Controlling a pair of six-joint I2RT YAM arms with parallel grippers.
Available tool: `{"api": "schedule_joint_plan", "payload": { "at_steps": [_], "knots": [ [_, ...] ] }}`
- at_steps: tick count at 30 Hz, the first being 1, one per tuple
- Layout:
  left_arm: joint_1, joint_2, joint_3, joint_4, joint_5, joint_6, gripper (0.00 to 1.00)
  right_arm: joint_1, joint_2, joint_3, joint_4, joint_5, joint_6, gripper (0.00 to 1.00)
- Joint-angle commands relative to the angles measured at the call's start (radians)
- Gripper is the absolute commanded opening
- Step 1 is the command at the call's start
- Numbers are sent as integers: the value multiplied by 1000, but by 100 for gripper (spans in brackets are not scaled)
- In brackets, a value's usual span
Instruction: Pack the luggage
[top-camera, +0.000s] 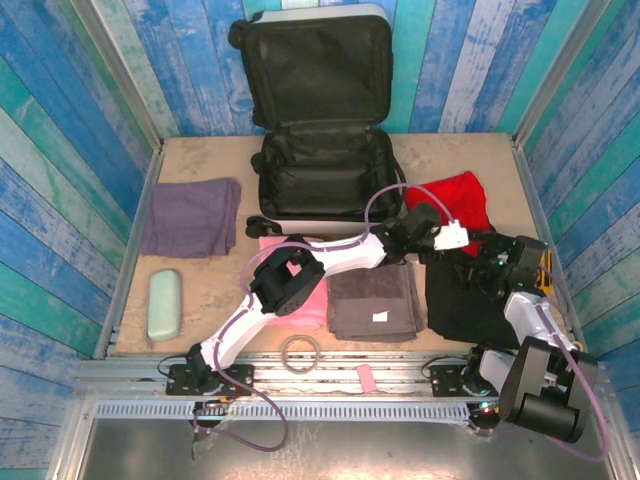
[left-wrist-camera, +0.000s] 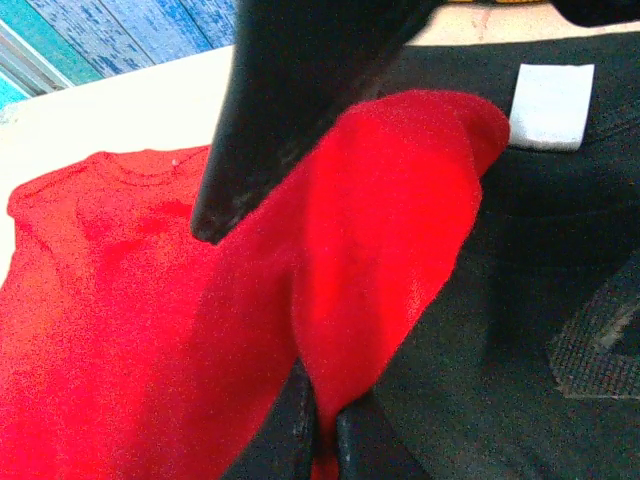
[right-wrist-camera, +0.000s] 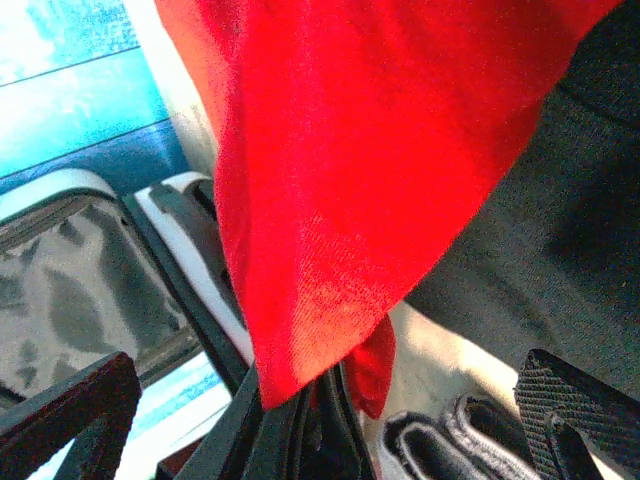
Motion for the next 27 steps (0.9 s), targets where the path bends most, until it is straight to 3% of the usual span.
{"api": "schedule_joint_plan", "payload": {
  "at_steps": [1,22,27],
  "knots": [
    [-23,-49,-2,23,46,-15,0,24,19,21,18,86,4,99],
    [-29,-147,-113,75,49,-22,0,159,322,166,184,235,-63,86],
    [-29,-165,-125,87,49,-23,0,175,367,221,193,276,-140,72]
  ]
}}
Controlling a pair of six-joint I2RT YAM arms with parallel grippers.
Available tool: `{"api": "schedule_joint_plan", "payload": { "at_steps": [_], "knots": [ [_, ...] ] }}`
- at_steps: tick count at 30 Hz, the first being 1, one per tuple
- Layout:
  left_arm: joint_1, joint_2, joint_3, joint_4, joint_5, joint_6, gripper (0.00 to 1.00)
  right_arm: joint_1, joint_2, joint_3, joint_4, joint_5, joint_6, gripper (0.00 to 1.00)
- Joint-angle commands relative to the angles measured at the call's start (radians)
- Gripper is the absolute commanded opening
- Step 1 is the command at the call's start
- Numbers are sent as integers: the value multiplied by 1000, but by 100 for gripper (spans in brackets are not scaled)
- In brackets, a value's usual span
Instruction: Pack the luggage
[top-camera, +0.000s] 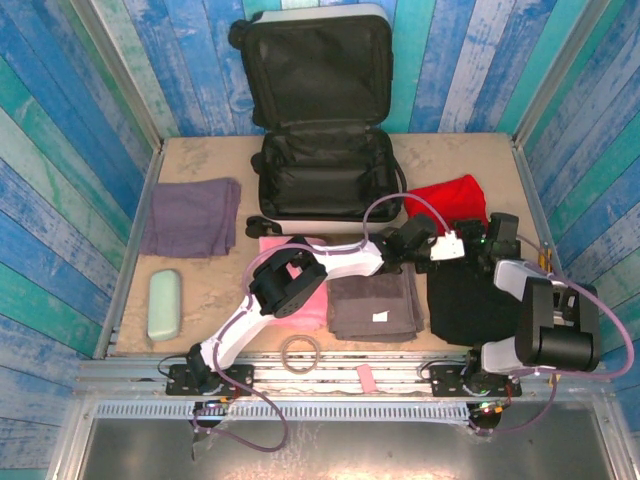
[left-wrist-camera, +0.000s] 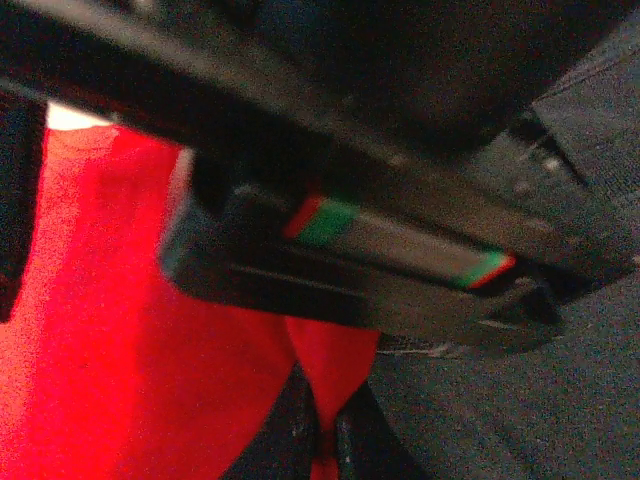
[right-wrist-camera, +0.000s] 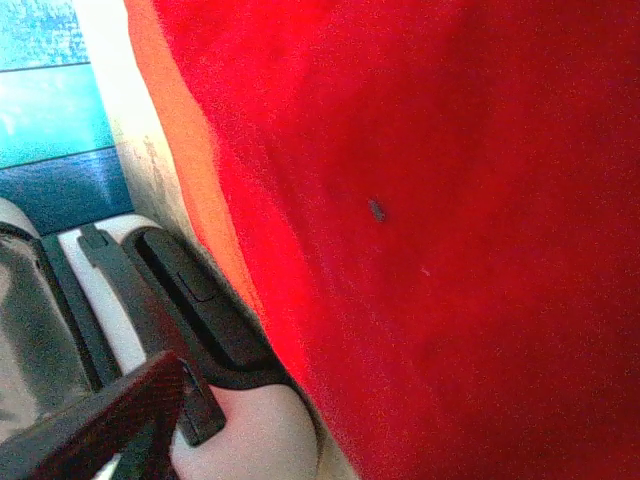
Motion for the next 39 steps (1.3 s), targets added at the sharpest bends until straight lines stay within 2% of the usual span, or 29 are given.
{"api": "schedule_joint_plan", "payload": {
  "at_steps": [1,6,8,9,10,11,12,13,14,16,20,22,25,29,32,36,39],
  "knots": [
    [-14,-147,-18,17,28,-11,0,8,21,66,32,64,-82,70],
    [-14,-173,-54,45,9,-9,0,9,51,128,12,112,-178,51],
    [-14,-188,-77,62,0,-6,0,11,73,158,9,122,-229,39],
    [-14,-195,-86,70,-9,-7,3,14,81,177,1,126,-254,31],
    [-14,-204,-99,80,-26,-8,14,15,92,200,-6,125,-289,17],
    [-14,-215,-114,93,-48,-10,39,17,104,225,-18,122,-322,6],
    [-12,-227,-130,107,-70,-12,52,19,113,252,-35,119,-347,0],
    [-11,-243,-154,126,-96,-15,59,21,124,288,-56,107,-381,0],
    [-11,-262,-180,150,-132,-23,74,22,135,324,-83,93,-410,0],
    [3,-324,-262,224,-195,-56,94,28,153,423,-162,70,-493,0],
    [75,-473,-411,328,-301,-220,93,63,144,626,-336,99,-687,0],
    [128,-558,-487,363,-400,-317,93,87,129,737,-428,134,-788,0],
    [176,-687,-605,387,-517,-412,93,99,118,873,-515,113,-853,0],
    [248,-849,-716,330,-594,-548,93,102,150,1054,-604,-9,-898,0],
    [322,-962,-776,240,-626,-703,93,119,210,1204,-689,-119,-919,0],
    [431,-1085,-839,90,-663,-909,93,180,298,1349,-729,-260,-957,0],
    [515,-1117,-834,-46,-658,-1005,93,237,373,1432,-723,-380,-980,0]
  ]
}}
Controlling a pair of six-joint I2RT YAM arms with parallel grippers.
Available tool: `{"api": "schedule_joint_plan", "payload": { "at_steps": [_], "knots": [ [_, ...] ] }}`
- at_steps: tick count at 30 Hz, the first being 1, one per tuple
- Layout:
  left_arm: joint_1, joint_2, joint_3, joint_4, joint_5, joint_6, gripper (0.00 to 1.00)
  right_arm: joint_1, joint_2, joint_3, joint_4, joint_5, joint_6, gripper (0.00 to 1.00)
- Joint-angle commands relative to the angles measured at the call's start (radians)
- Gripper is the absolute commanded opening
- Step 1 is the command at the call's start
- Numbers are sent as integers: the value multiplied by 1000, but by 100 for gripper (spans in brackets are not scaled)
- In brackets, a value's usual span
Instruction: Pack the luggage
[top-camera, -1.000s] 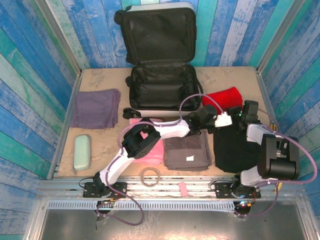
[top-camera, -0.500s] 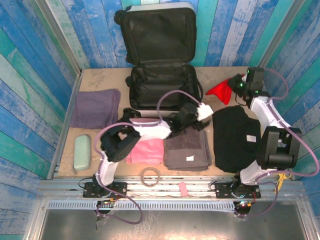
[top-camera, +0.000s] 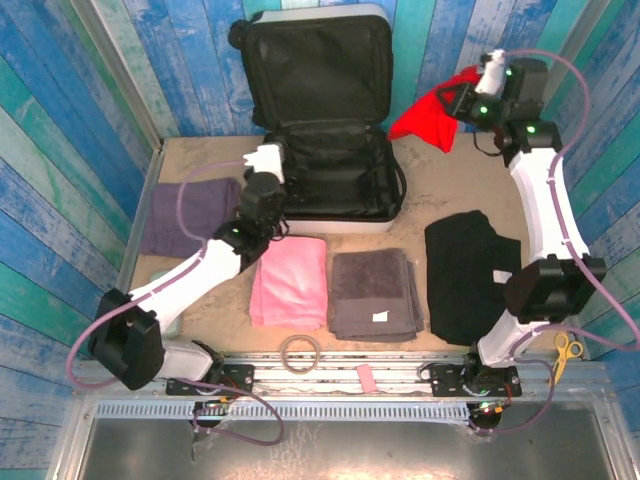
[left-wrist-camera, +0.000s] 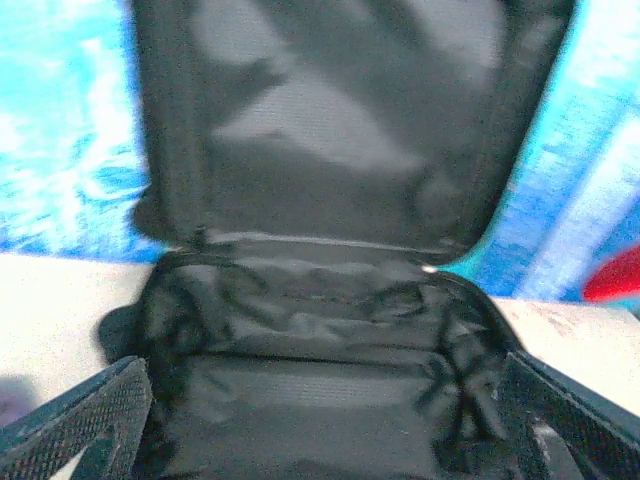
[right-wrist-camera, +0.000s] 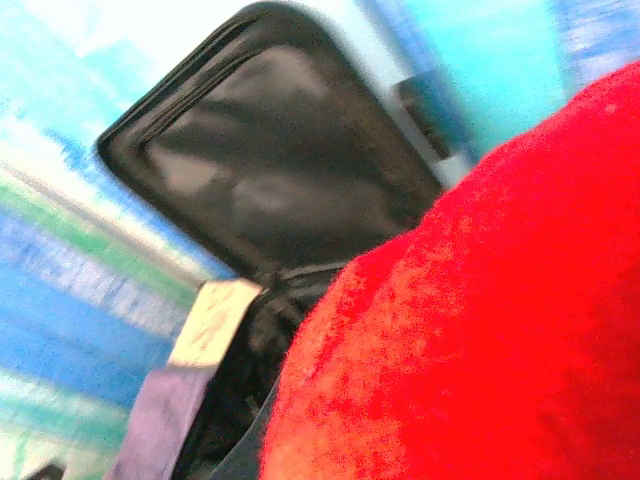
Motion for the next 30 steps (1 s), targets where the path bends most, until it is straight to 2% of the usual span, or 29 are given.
{"api": "schedule_joint_plan", "payload": {
  "at_steps": [1,5,8,14,20,23,25,30],
  "knots": [
    [81,-52,-13,-213,-10,-204,93,71,94,88,-39,-213,-62,0],
    [203,-38,-21,-294,140,-298,93,143,203,199,-41,-303,-76,0],
    [250,-39,-53,-290,219,-315,93,201,295,279,-39,-353,-88,0],
    [272,-117,-88,-300,213,-293,93,300,501,471,-16,-420,-90,0],
    [289,-160,-88,-338,207,-281,93,344,698,617,167,-495,75,0],
    [292,-177,-91,-354,202,-277,93,351,753,628,247,-511,160,0],
    [294,-186,-96,-358,199,-277,93,351,775,617,232,-509,174,0],
    [294,-199,-105,-345,229,-240,93,336,748,478,69,-445,53,0]
  ]
}}
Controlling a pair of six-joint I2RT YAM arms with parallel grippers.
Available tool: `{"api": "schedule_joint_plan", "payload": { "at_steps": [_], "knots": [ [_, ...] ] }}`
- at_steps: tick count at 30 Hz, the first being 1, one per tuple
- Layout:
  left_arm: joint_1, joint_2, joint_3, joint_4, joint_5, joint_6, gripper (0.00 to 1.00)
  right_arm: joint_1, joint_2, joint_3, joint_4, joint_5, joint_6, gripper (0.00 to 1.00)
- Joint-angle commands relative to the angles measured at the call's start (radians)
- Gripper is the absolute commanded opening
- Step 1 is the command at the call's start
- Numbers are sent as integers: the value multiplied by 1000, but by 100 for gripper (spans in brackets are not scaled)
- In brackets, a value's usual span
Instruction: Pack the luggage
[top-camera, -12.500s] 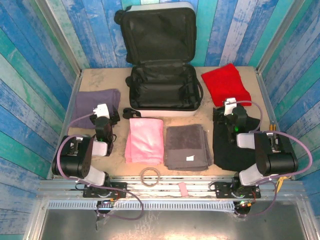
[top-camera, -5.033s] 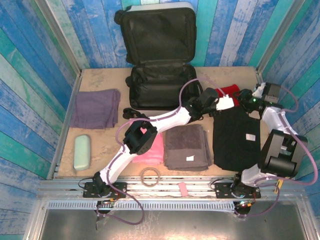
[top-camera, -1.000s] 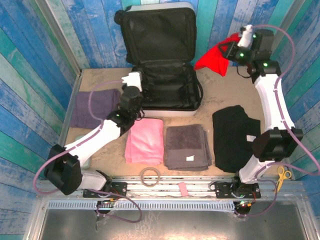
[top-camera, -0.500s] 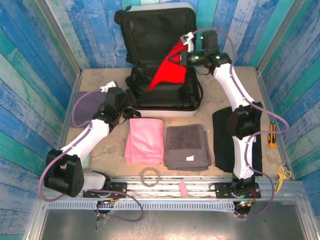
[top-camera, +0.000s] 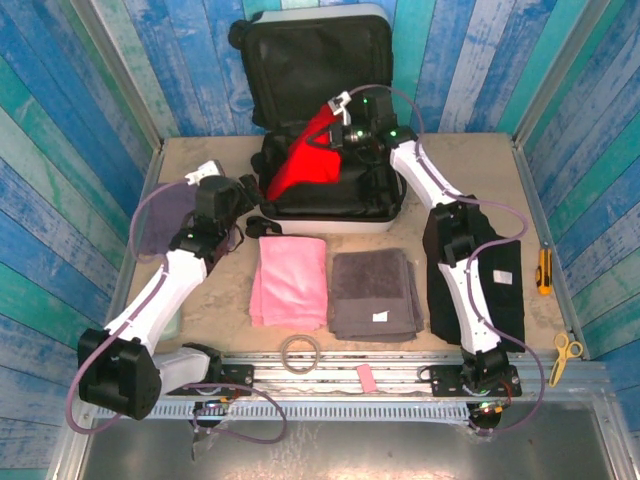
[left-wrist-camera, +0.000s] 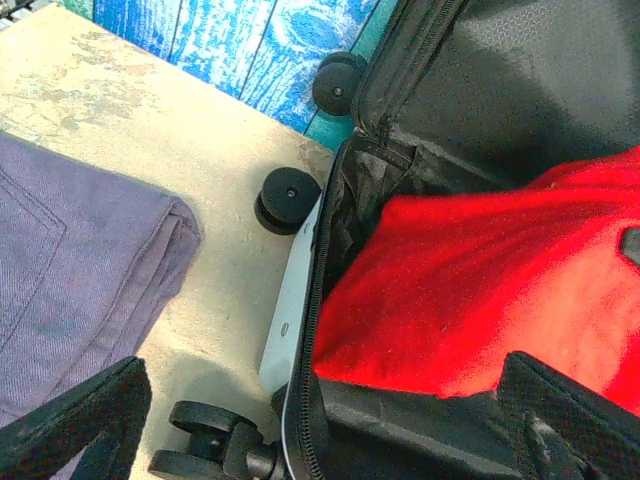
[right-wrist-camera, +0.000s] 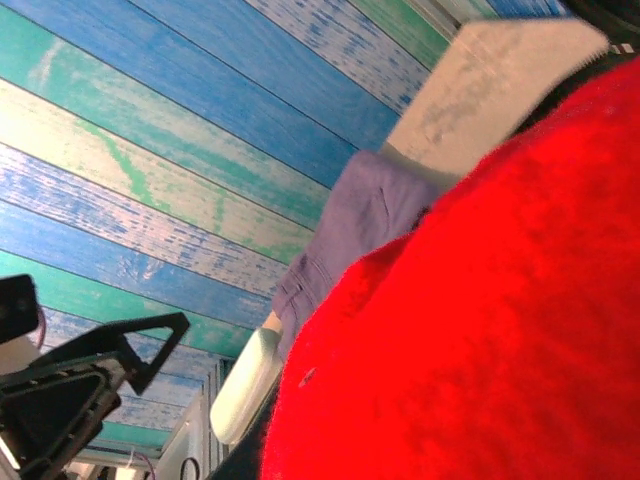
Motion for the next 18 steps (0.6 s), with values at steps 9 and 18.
{"api": "schedule_joint_plan", "payload": {
  "at_steps": [9,18],
  "knots": [
    [3,-69,-123,133,237,116,93,-58,-15,-93,-501,274,-342,12],
    [-1,-155,-234,257,303,259,93,-77,-35,-17,-626,613,-352,67]
  ]
}}
